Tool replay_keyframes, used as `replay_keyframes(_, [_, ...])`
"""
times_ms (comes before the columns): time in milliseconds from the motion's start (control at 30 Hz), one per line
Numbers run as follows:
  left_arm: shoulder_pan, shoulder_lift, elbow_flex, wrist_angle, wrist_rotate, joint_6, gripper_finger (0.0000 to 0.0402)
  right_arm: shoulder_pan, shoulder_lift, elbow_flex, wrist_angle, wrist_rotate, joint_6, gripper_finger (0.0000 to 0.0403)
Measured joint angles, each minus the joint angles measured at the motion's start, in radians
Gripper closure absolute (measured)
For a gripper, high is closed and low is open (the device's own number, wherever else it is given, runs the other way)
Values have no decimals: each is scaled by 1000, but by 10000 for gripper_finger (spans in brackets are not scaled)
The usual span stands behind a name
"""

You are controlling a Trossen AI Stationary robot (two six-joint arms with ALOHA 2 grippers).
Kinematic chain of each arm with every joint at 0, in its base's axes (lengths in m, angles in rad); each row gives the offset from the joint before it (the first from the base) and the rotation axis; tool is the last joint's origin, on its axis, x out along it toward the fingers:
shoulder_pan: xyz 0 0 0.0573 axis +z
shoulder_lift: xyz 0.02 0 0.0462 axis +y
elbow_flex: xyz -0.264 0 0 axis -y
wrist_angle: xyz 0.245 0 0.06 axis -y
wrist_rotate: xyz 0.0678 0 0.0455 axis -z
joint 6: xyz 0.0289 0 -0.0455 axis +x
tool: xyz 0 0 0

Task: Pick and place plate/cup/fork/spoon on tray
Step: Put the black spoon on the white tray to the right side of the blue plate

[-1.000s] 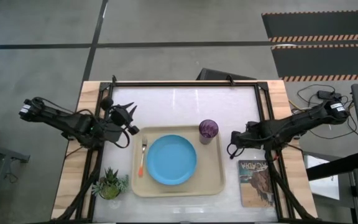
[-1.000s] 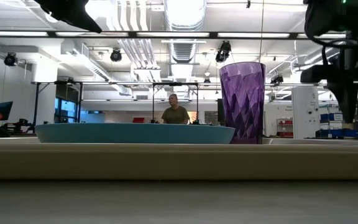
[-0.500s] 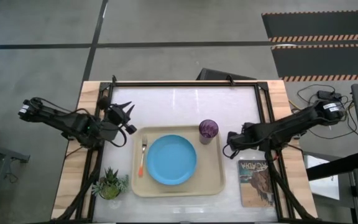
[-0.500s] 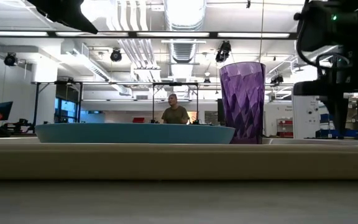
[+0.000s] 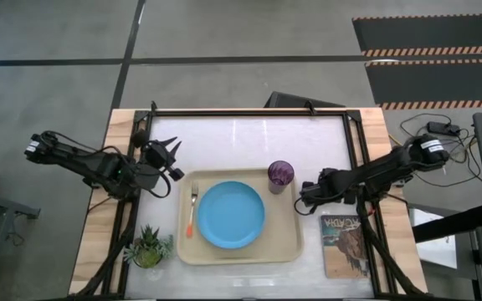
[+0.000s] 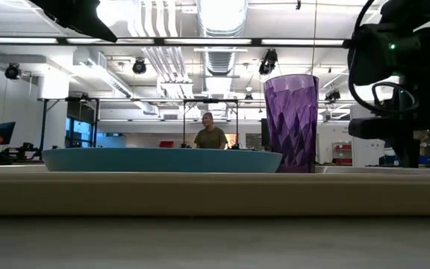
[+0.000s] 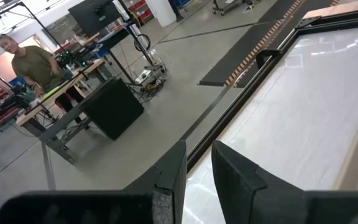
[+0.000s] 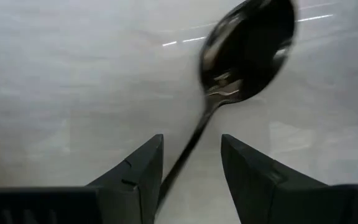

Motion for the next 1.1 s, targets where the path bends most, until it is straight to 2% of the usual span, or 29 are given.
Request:
replay_keyframes(267, [0, 0, 0, 0, 0, 1, 343, 0, 54, 1, 34, 8, -26, 301])
replay_keyframes(633, [0, 0, 1, 0, 1, 2, 343, 0, 47, -1, 39, 7, -25, 379])
replay_keyframes(967, [0, 0, 1, 1, 0, 1, 343, 0, 44, 0, 40, 17, -23, 392])
replay_keyframes(1100, [0, 0, 2, 1, 0, 0, 343, 0, 17, 16, -15, 22, -26, 393])
